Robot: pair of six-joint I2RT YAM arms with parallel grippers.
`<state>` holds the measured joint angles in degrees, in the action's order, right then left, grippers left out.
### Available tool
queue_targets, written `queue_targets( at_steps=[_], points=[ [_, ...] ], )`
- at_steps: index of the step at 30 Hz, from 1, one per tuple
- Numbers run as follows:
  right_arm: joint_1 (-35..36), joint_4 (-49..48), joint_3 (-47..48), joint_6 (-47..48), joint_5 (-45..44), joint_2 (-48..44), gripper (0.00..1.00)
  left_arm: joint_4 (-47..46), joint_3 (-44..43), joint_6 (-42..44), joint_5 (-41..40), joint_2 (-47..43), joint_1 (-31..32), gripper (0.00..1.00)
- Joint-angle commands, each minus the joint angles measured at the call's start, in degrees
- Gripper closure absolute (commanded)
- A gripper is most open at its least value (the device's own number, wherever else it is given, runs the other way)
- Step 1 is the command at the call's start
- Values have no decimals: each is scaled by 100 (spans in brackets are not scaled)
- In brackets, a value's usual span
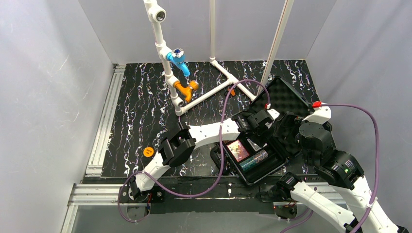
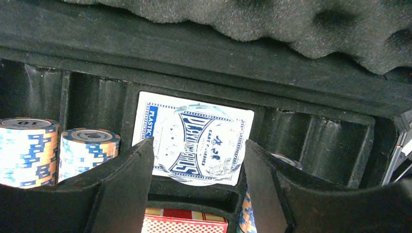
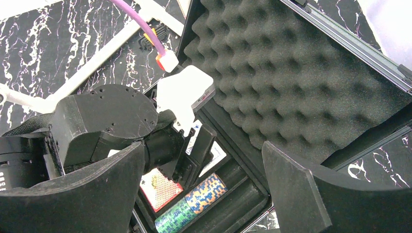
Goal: Pack up texas hold em set
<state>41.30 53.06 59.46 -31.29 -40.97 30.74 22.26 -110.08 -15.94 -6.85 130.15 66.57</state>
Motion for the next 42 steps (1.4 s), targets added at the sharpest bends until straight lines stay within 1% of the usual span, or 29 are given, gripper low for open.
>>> queue_targets(
  at_steps=[1,4,8,11,15,20,25,33,42],
  points=[
    [8,-112,109,-11,-89,2,2,-105,-262,87,-115,54,41,69],
    [10,-112,117,-20,-70,11,2,-144,-221,85,-97,18,49,53],
    [8,-111,165,-18,-54,54,2,-186,-182,100,-95,-35,65,36],
    [10,-112,200,-32,-40,77,2,-193,-139,102,-135,-104,85,28],
    [9,-103,224,-68,4,92,2,-226,8,123,-216,-229,100,21],
    [8,-103,232,-121,56,93,2,-268,237,119,-263,-475,107,19],
    [10,-105,306,-118,27,107,2,-308,685,56,-379,-1073,142,19],
    [10,-103,305,-116,28,49,2,-380,1843,-103,-625,-2237,241,18],
    [10,-185,182,-110,8,49,2,-434,3386,-386,-1204,-3503,543,16]
  ],
)
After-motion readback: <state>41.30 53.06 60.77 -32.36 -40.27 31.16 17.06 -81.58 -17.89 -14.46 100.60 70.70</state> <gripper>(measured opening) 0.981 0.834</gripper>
